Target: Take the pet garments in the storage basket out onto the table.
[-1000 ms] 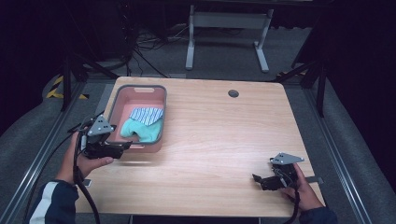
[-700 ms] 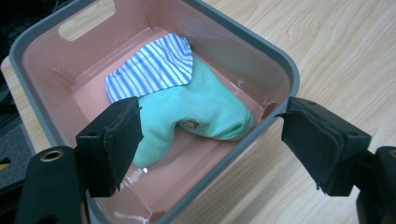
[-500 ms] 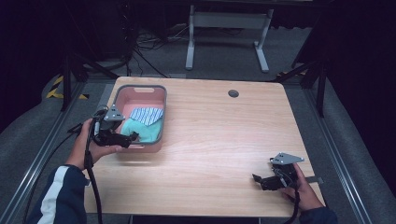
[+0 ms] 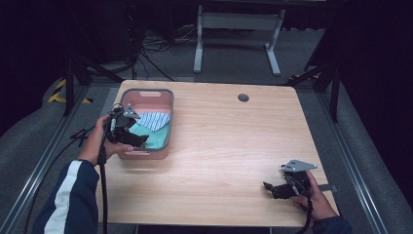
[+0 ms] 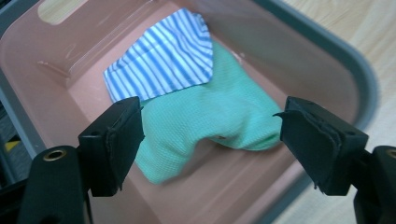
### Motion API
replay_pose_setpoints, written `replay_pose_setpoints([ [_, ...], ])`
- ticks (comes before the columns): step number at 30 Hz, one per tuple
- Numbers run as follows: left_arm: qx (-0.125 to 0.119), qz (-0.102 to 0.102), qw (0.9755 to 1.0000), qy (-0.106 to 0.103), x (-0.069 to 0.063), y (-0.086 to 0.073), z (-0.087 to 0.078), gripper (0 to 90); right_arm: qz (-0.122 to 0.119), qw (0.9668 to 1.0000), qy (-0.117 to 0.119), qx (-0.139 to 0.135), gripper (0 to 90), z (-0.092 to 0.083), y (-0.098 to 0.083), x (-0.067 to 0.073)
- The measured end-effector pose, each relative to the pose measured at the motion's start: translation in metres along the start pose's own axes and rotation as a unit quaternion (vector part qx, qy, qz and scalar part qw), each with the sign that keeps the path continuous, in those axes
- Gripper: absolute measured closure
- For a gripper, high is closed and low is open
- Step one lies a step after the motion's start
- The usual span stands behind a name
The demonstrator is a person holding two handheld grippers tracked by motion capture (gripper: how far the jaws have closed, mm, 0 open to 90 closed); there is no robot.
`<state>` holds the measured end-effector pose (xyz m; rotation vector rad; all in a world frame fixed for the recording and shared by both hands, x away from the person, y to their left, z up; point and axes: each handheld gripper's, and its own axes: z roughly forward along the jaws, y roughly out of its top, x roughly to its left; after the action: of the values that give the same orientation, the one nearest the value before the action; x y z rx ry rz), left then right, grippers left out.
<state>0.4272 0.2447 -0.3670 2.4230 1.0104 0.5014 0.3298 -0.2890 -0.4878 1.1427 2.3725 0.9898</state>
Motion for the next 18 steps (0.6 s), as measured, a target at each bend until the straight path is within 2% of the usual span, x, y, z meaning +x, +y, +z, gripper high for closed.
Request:
replay_pose_setpoints([
  [8,0.026,-0.003,0.9996,-0.009,0.011,0.012,0.016,19.8,0.001,1.0,0.0,0.0,0.5,0.0,0.0,0.0],
  [10,0.035,-0.001,0.9994,-0.005,0.012,0.015,0.022,19.4,-0.001,1.0,0.0,0.0,0.5,0.0,0.0,0.0],
  [13,0.055,0.007,0.9985,-0.005,0.012,0.017,0.032,19.4,-0.001,1.0,0.0,0.0,0.5,0.0,0.0,0.0],
  [18,0.085,-0.002,0.9962,-0.017,0.015,0.019,0.051,19.3,-0.001,1.0,-0.001,0.0,0.5,0.0,0.0,0.0],
])
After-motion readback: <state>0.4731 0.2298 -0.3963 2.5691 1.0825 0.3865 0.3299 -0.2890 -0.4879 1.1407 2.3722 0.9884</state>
